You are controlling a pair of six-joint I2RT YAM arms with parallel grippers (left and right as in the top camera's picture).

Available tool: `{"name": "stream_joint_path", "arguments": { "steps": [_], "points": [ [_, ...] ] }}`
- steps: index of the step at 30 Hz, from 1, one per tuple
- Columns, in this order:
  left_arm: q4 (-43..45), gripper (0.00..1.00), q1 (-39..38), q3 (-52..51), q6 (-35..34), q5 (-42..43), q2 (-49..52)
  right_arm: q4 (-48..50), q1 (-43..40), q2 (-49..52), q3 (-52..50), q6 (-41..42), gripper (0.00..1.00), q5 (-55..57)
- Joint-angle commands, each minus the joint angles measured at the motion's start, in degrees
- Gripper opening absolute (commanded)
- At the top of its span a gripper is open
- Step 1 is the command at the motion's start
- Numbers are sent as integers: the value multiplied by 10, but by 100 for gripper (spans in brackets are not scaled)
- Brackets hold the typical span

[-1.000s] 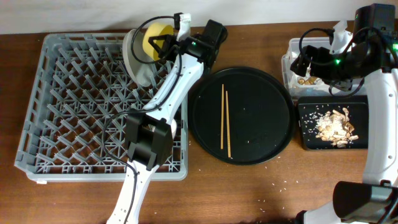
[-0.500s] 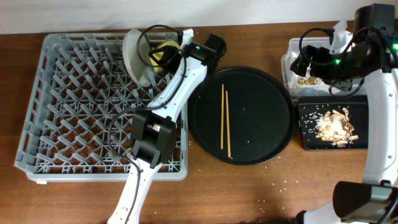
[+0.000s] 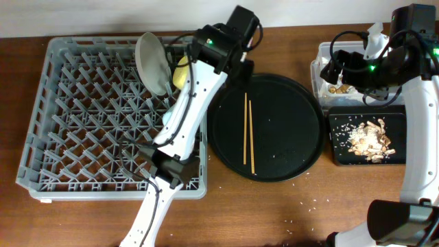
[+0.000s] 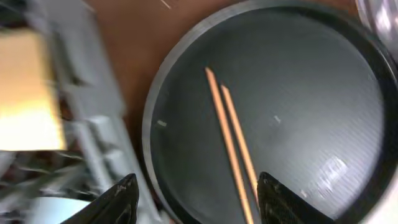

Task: Sort waste into correct bins and load items into the dishwasher rack
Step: 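Grasp one chopstick on the black tray and drop it into the rack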

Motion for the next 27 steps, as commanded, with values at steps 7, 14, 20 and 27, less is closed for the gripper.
{"name": "stream_joint_path", "arguments": {
  "steps": [7,14,20,27],
  "points": [
    [70,52,-24,-214,-72,64,48,0,1,2,-2,0,98,5],
    [160,36,-33,-299,-77,64,48,0,1,2,-2,0,98,5],
    [196,23,-33,-331,-110,53,49,0,1,2,-2,0,98,5],
    [206,1,-46,-332,-118,53,46,0,1,2,-2,0,99,5]
  ]
}}
